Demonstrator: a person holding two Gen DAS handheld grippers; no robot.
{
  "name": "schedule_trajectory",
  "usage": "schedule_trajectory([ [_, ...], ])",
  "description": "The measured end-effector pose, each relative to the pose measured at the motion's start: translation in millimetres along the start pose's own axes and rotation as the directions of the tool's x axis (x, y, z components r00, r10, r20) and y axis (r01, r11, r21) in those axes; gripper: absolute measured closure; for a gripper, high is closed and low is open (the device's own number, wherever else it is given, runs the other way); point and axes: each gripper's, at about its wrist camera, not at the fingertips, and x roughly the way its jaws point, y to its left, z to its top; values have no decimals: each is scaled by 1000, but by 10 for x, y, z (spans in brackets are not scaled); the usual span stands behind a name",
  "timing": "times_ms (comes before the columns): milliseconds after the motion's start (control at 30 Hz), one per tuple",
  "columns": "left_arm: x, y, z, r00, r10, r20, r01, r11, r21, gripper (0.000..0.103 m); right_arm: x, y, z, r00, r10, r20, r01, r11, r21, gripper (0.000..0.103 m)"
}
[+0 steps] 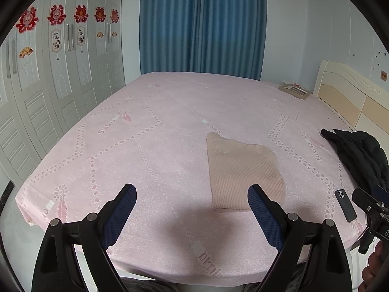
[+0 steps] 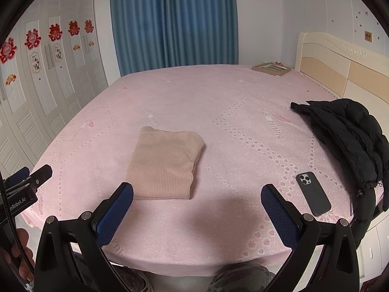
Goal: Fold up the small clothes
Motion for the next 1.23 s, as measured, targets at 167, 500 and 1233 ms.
schedule_trajectory([
  [167, -1, 4, 3, 1000, 0, 0, 0, 1000, 0, 10, -2, 0, 0, 1000, 2, 1, -2, 1000, 0, 0],
  [500, 0, 10, 4, 1000, 0, 1, 0, 1000, -1, 10, -5, 18, -5, 1000, 6, 0, -6, 1000, 0, 0],
  [1233, -20, 19, 20, 1000, -1, 5, 1, 1000, 3, 10, -31, 84, -35, 1000, 16, 2, -16, 1000, -7, 0],
])
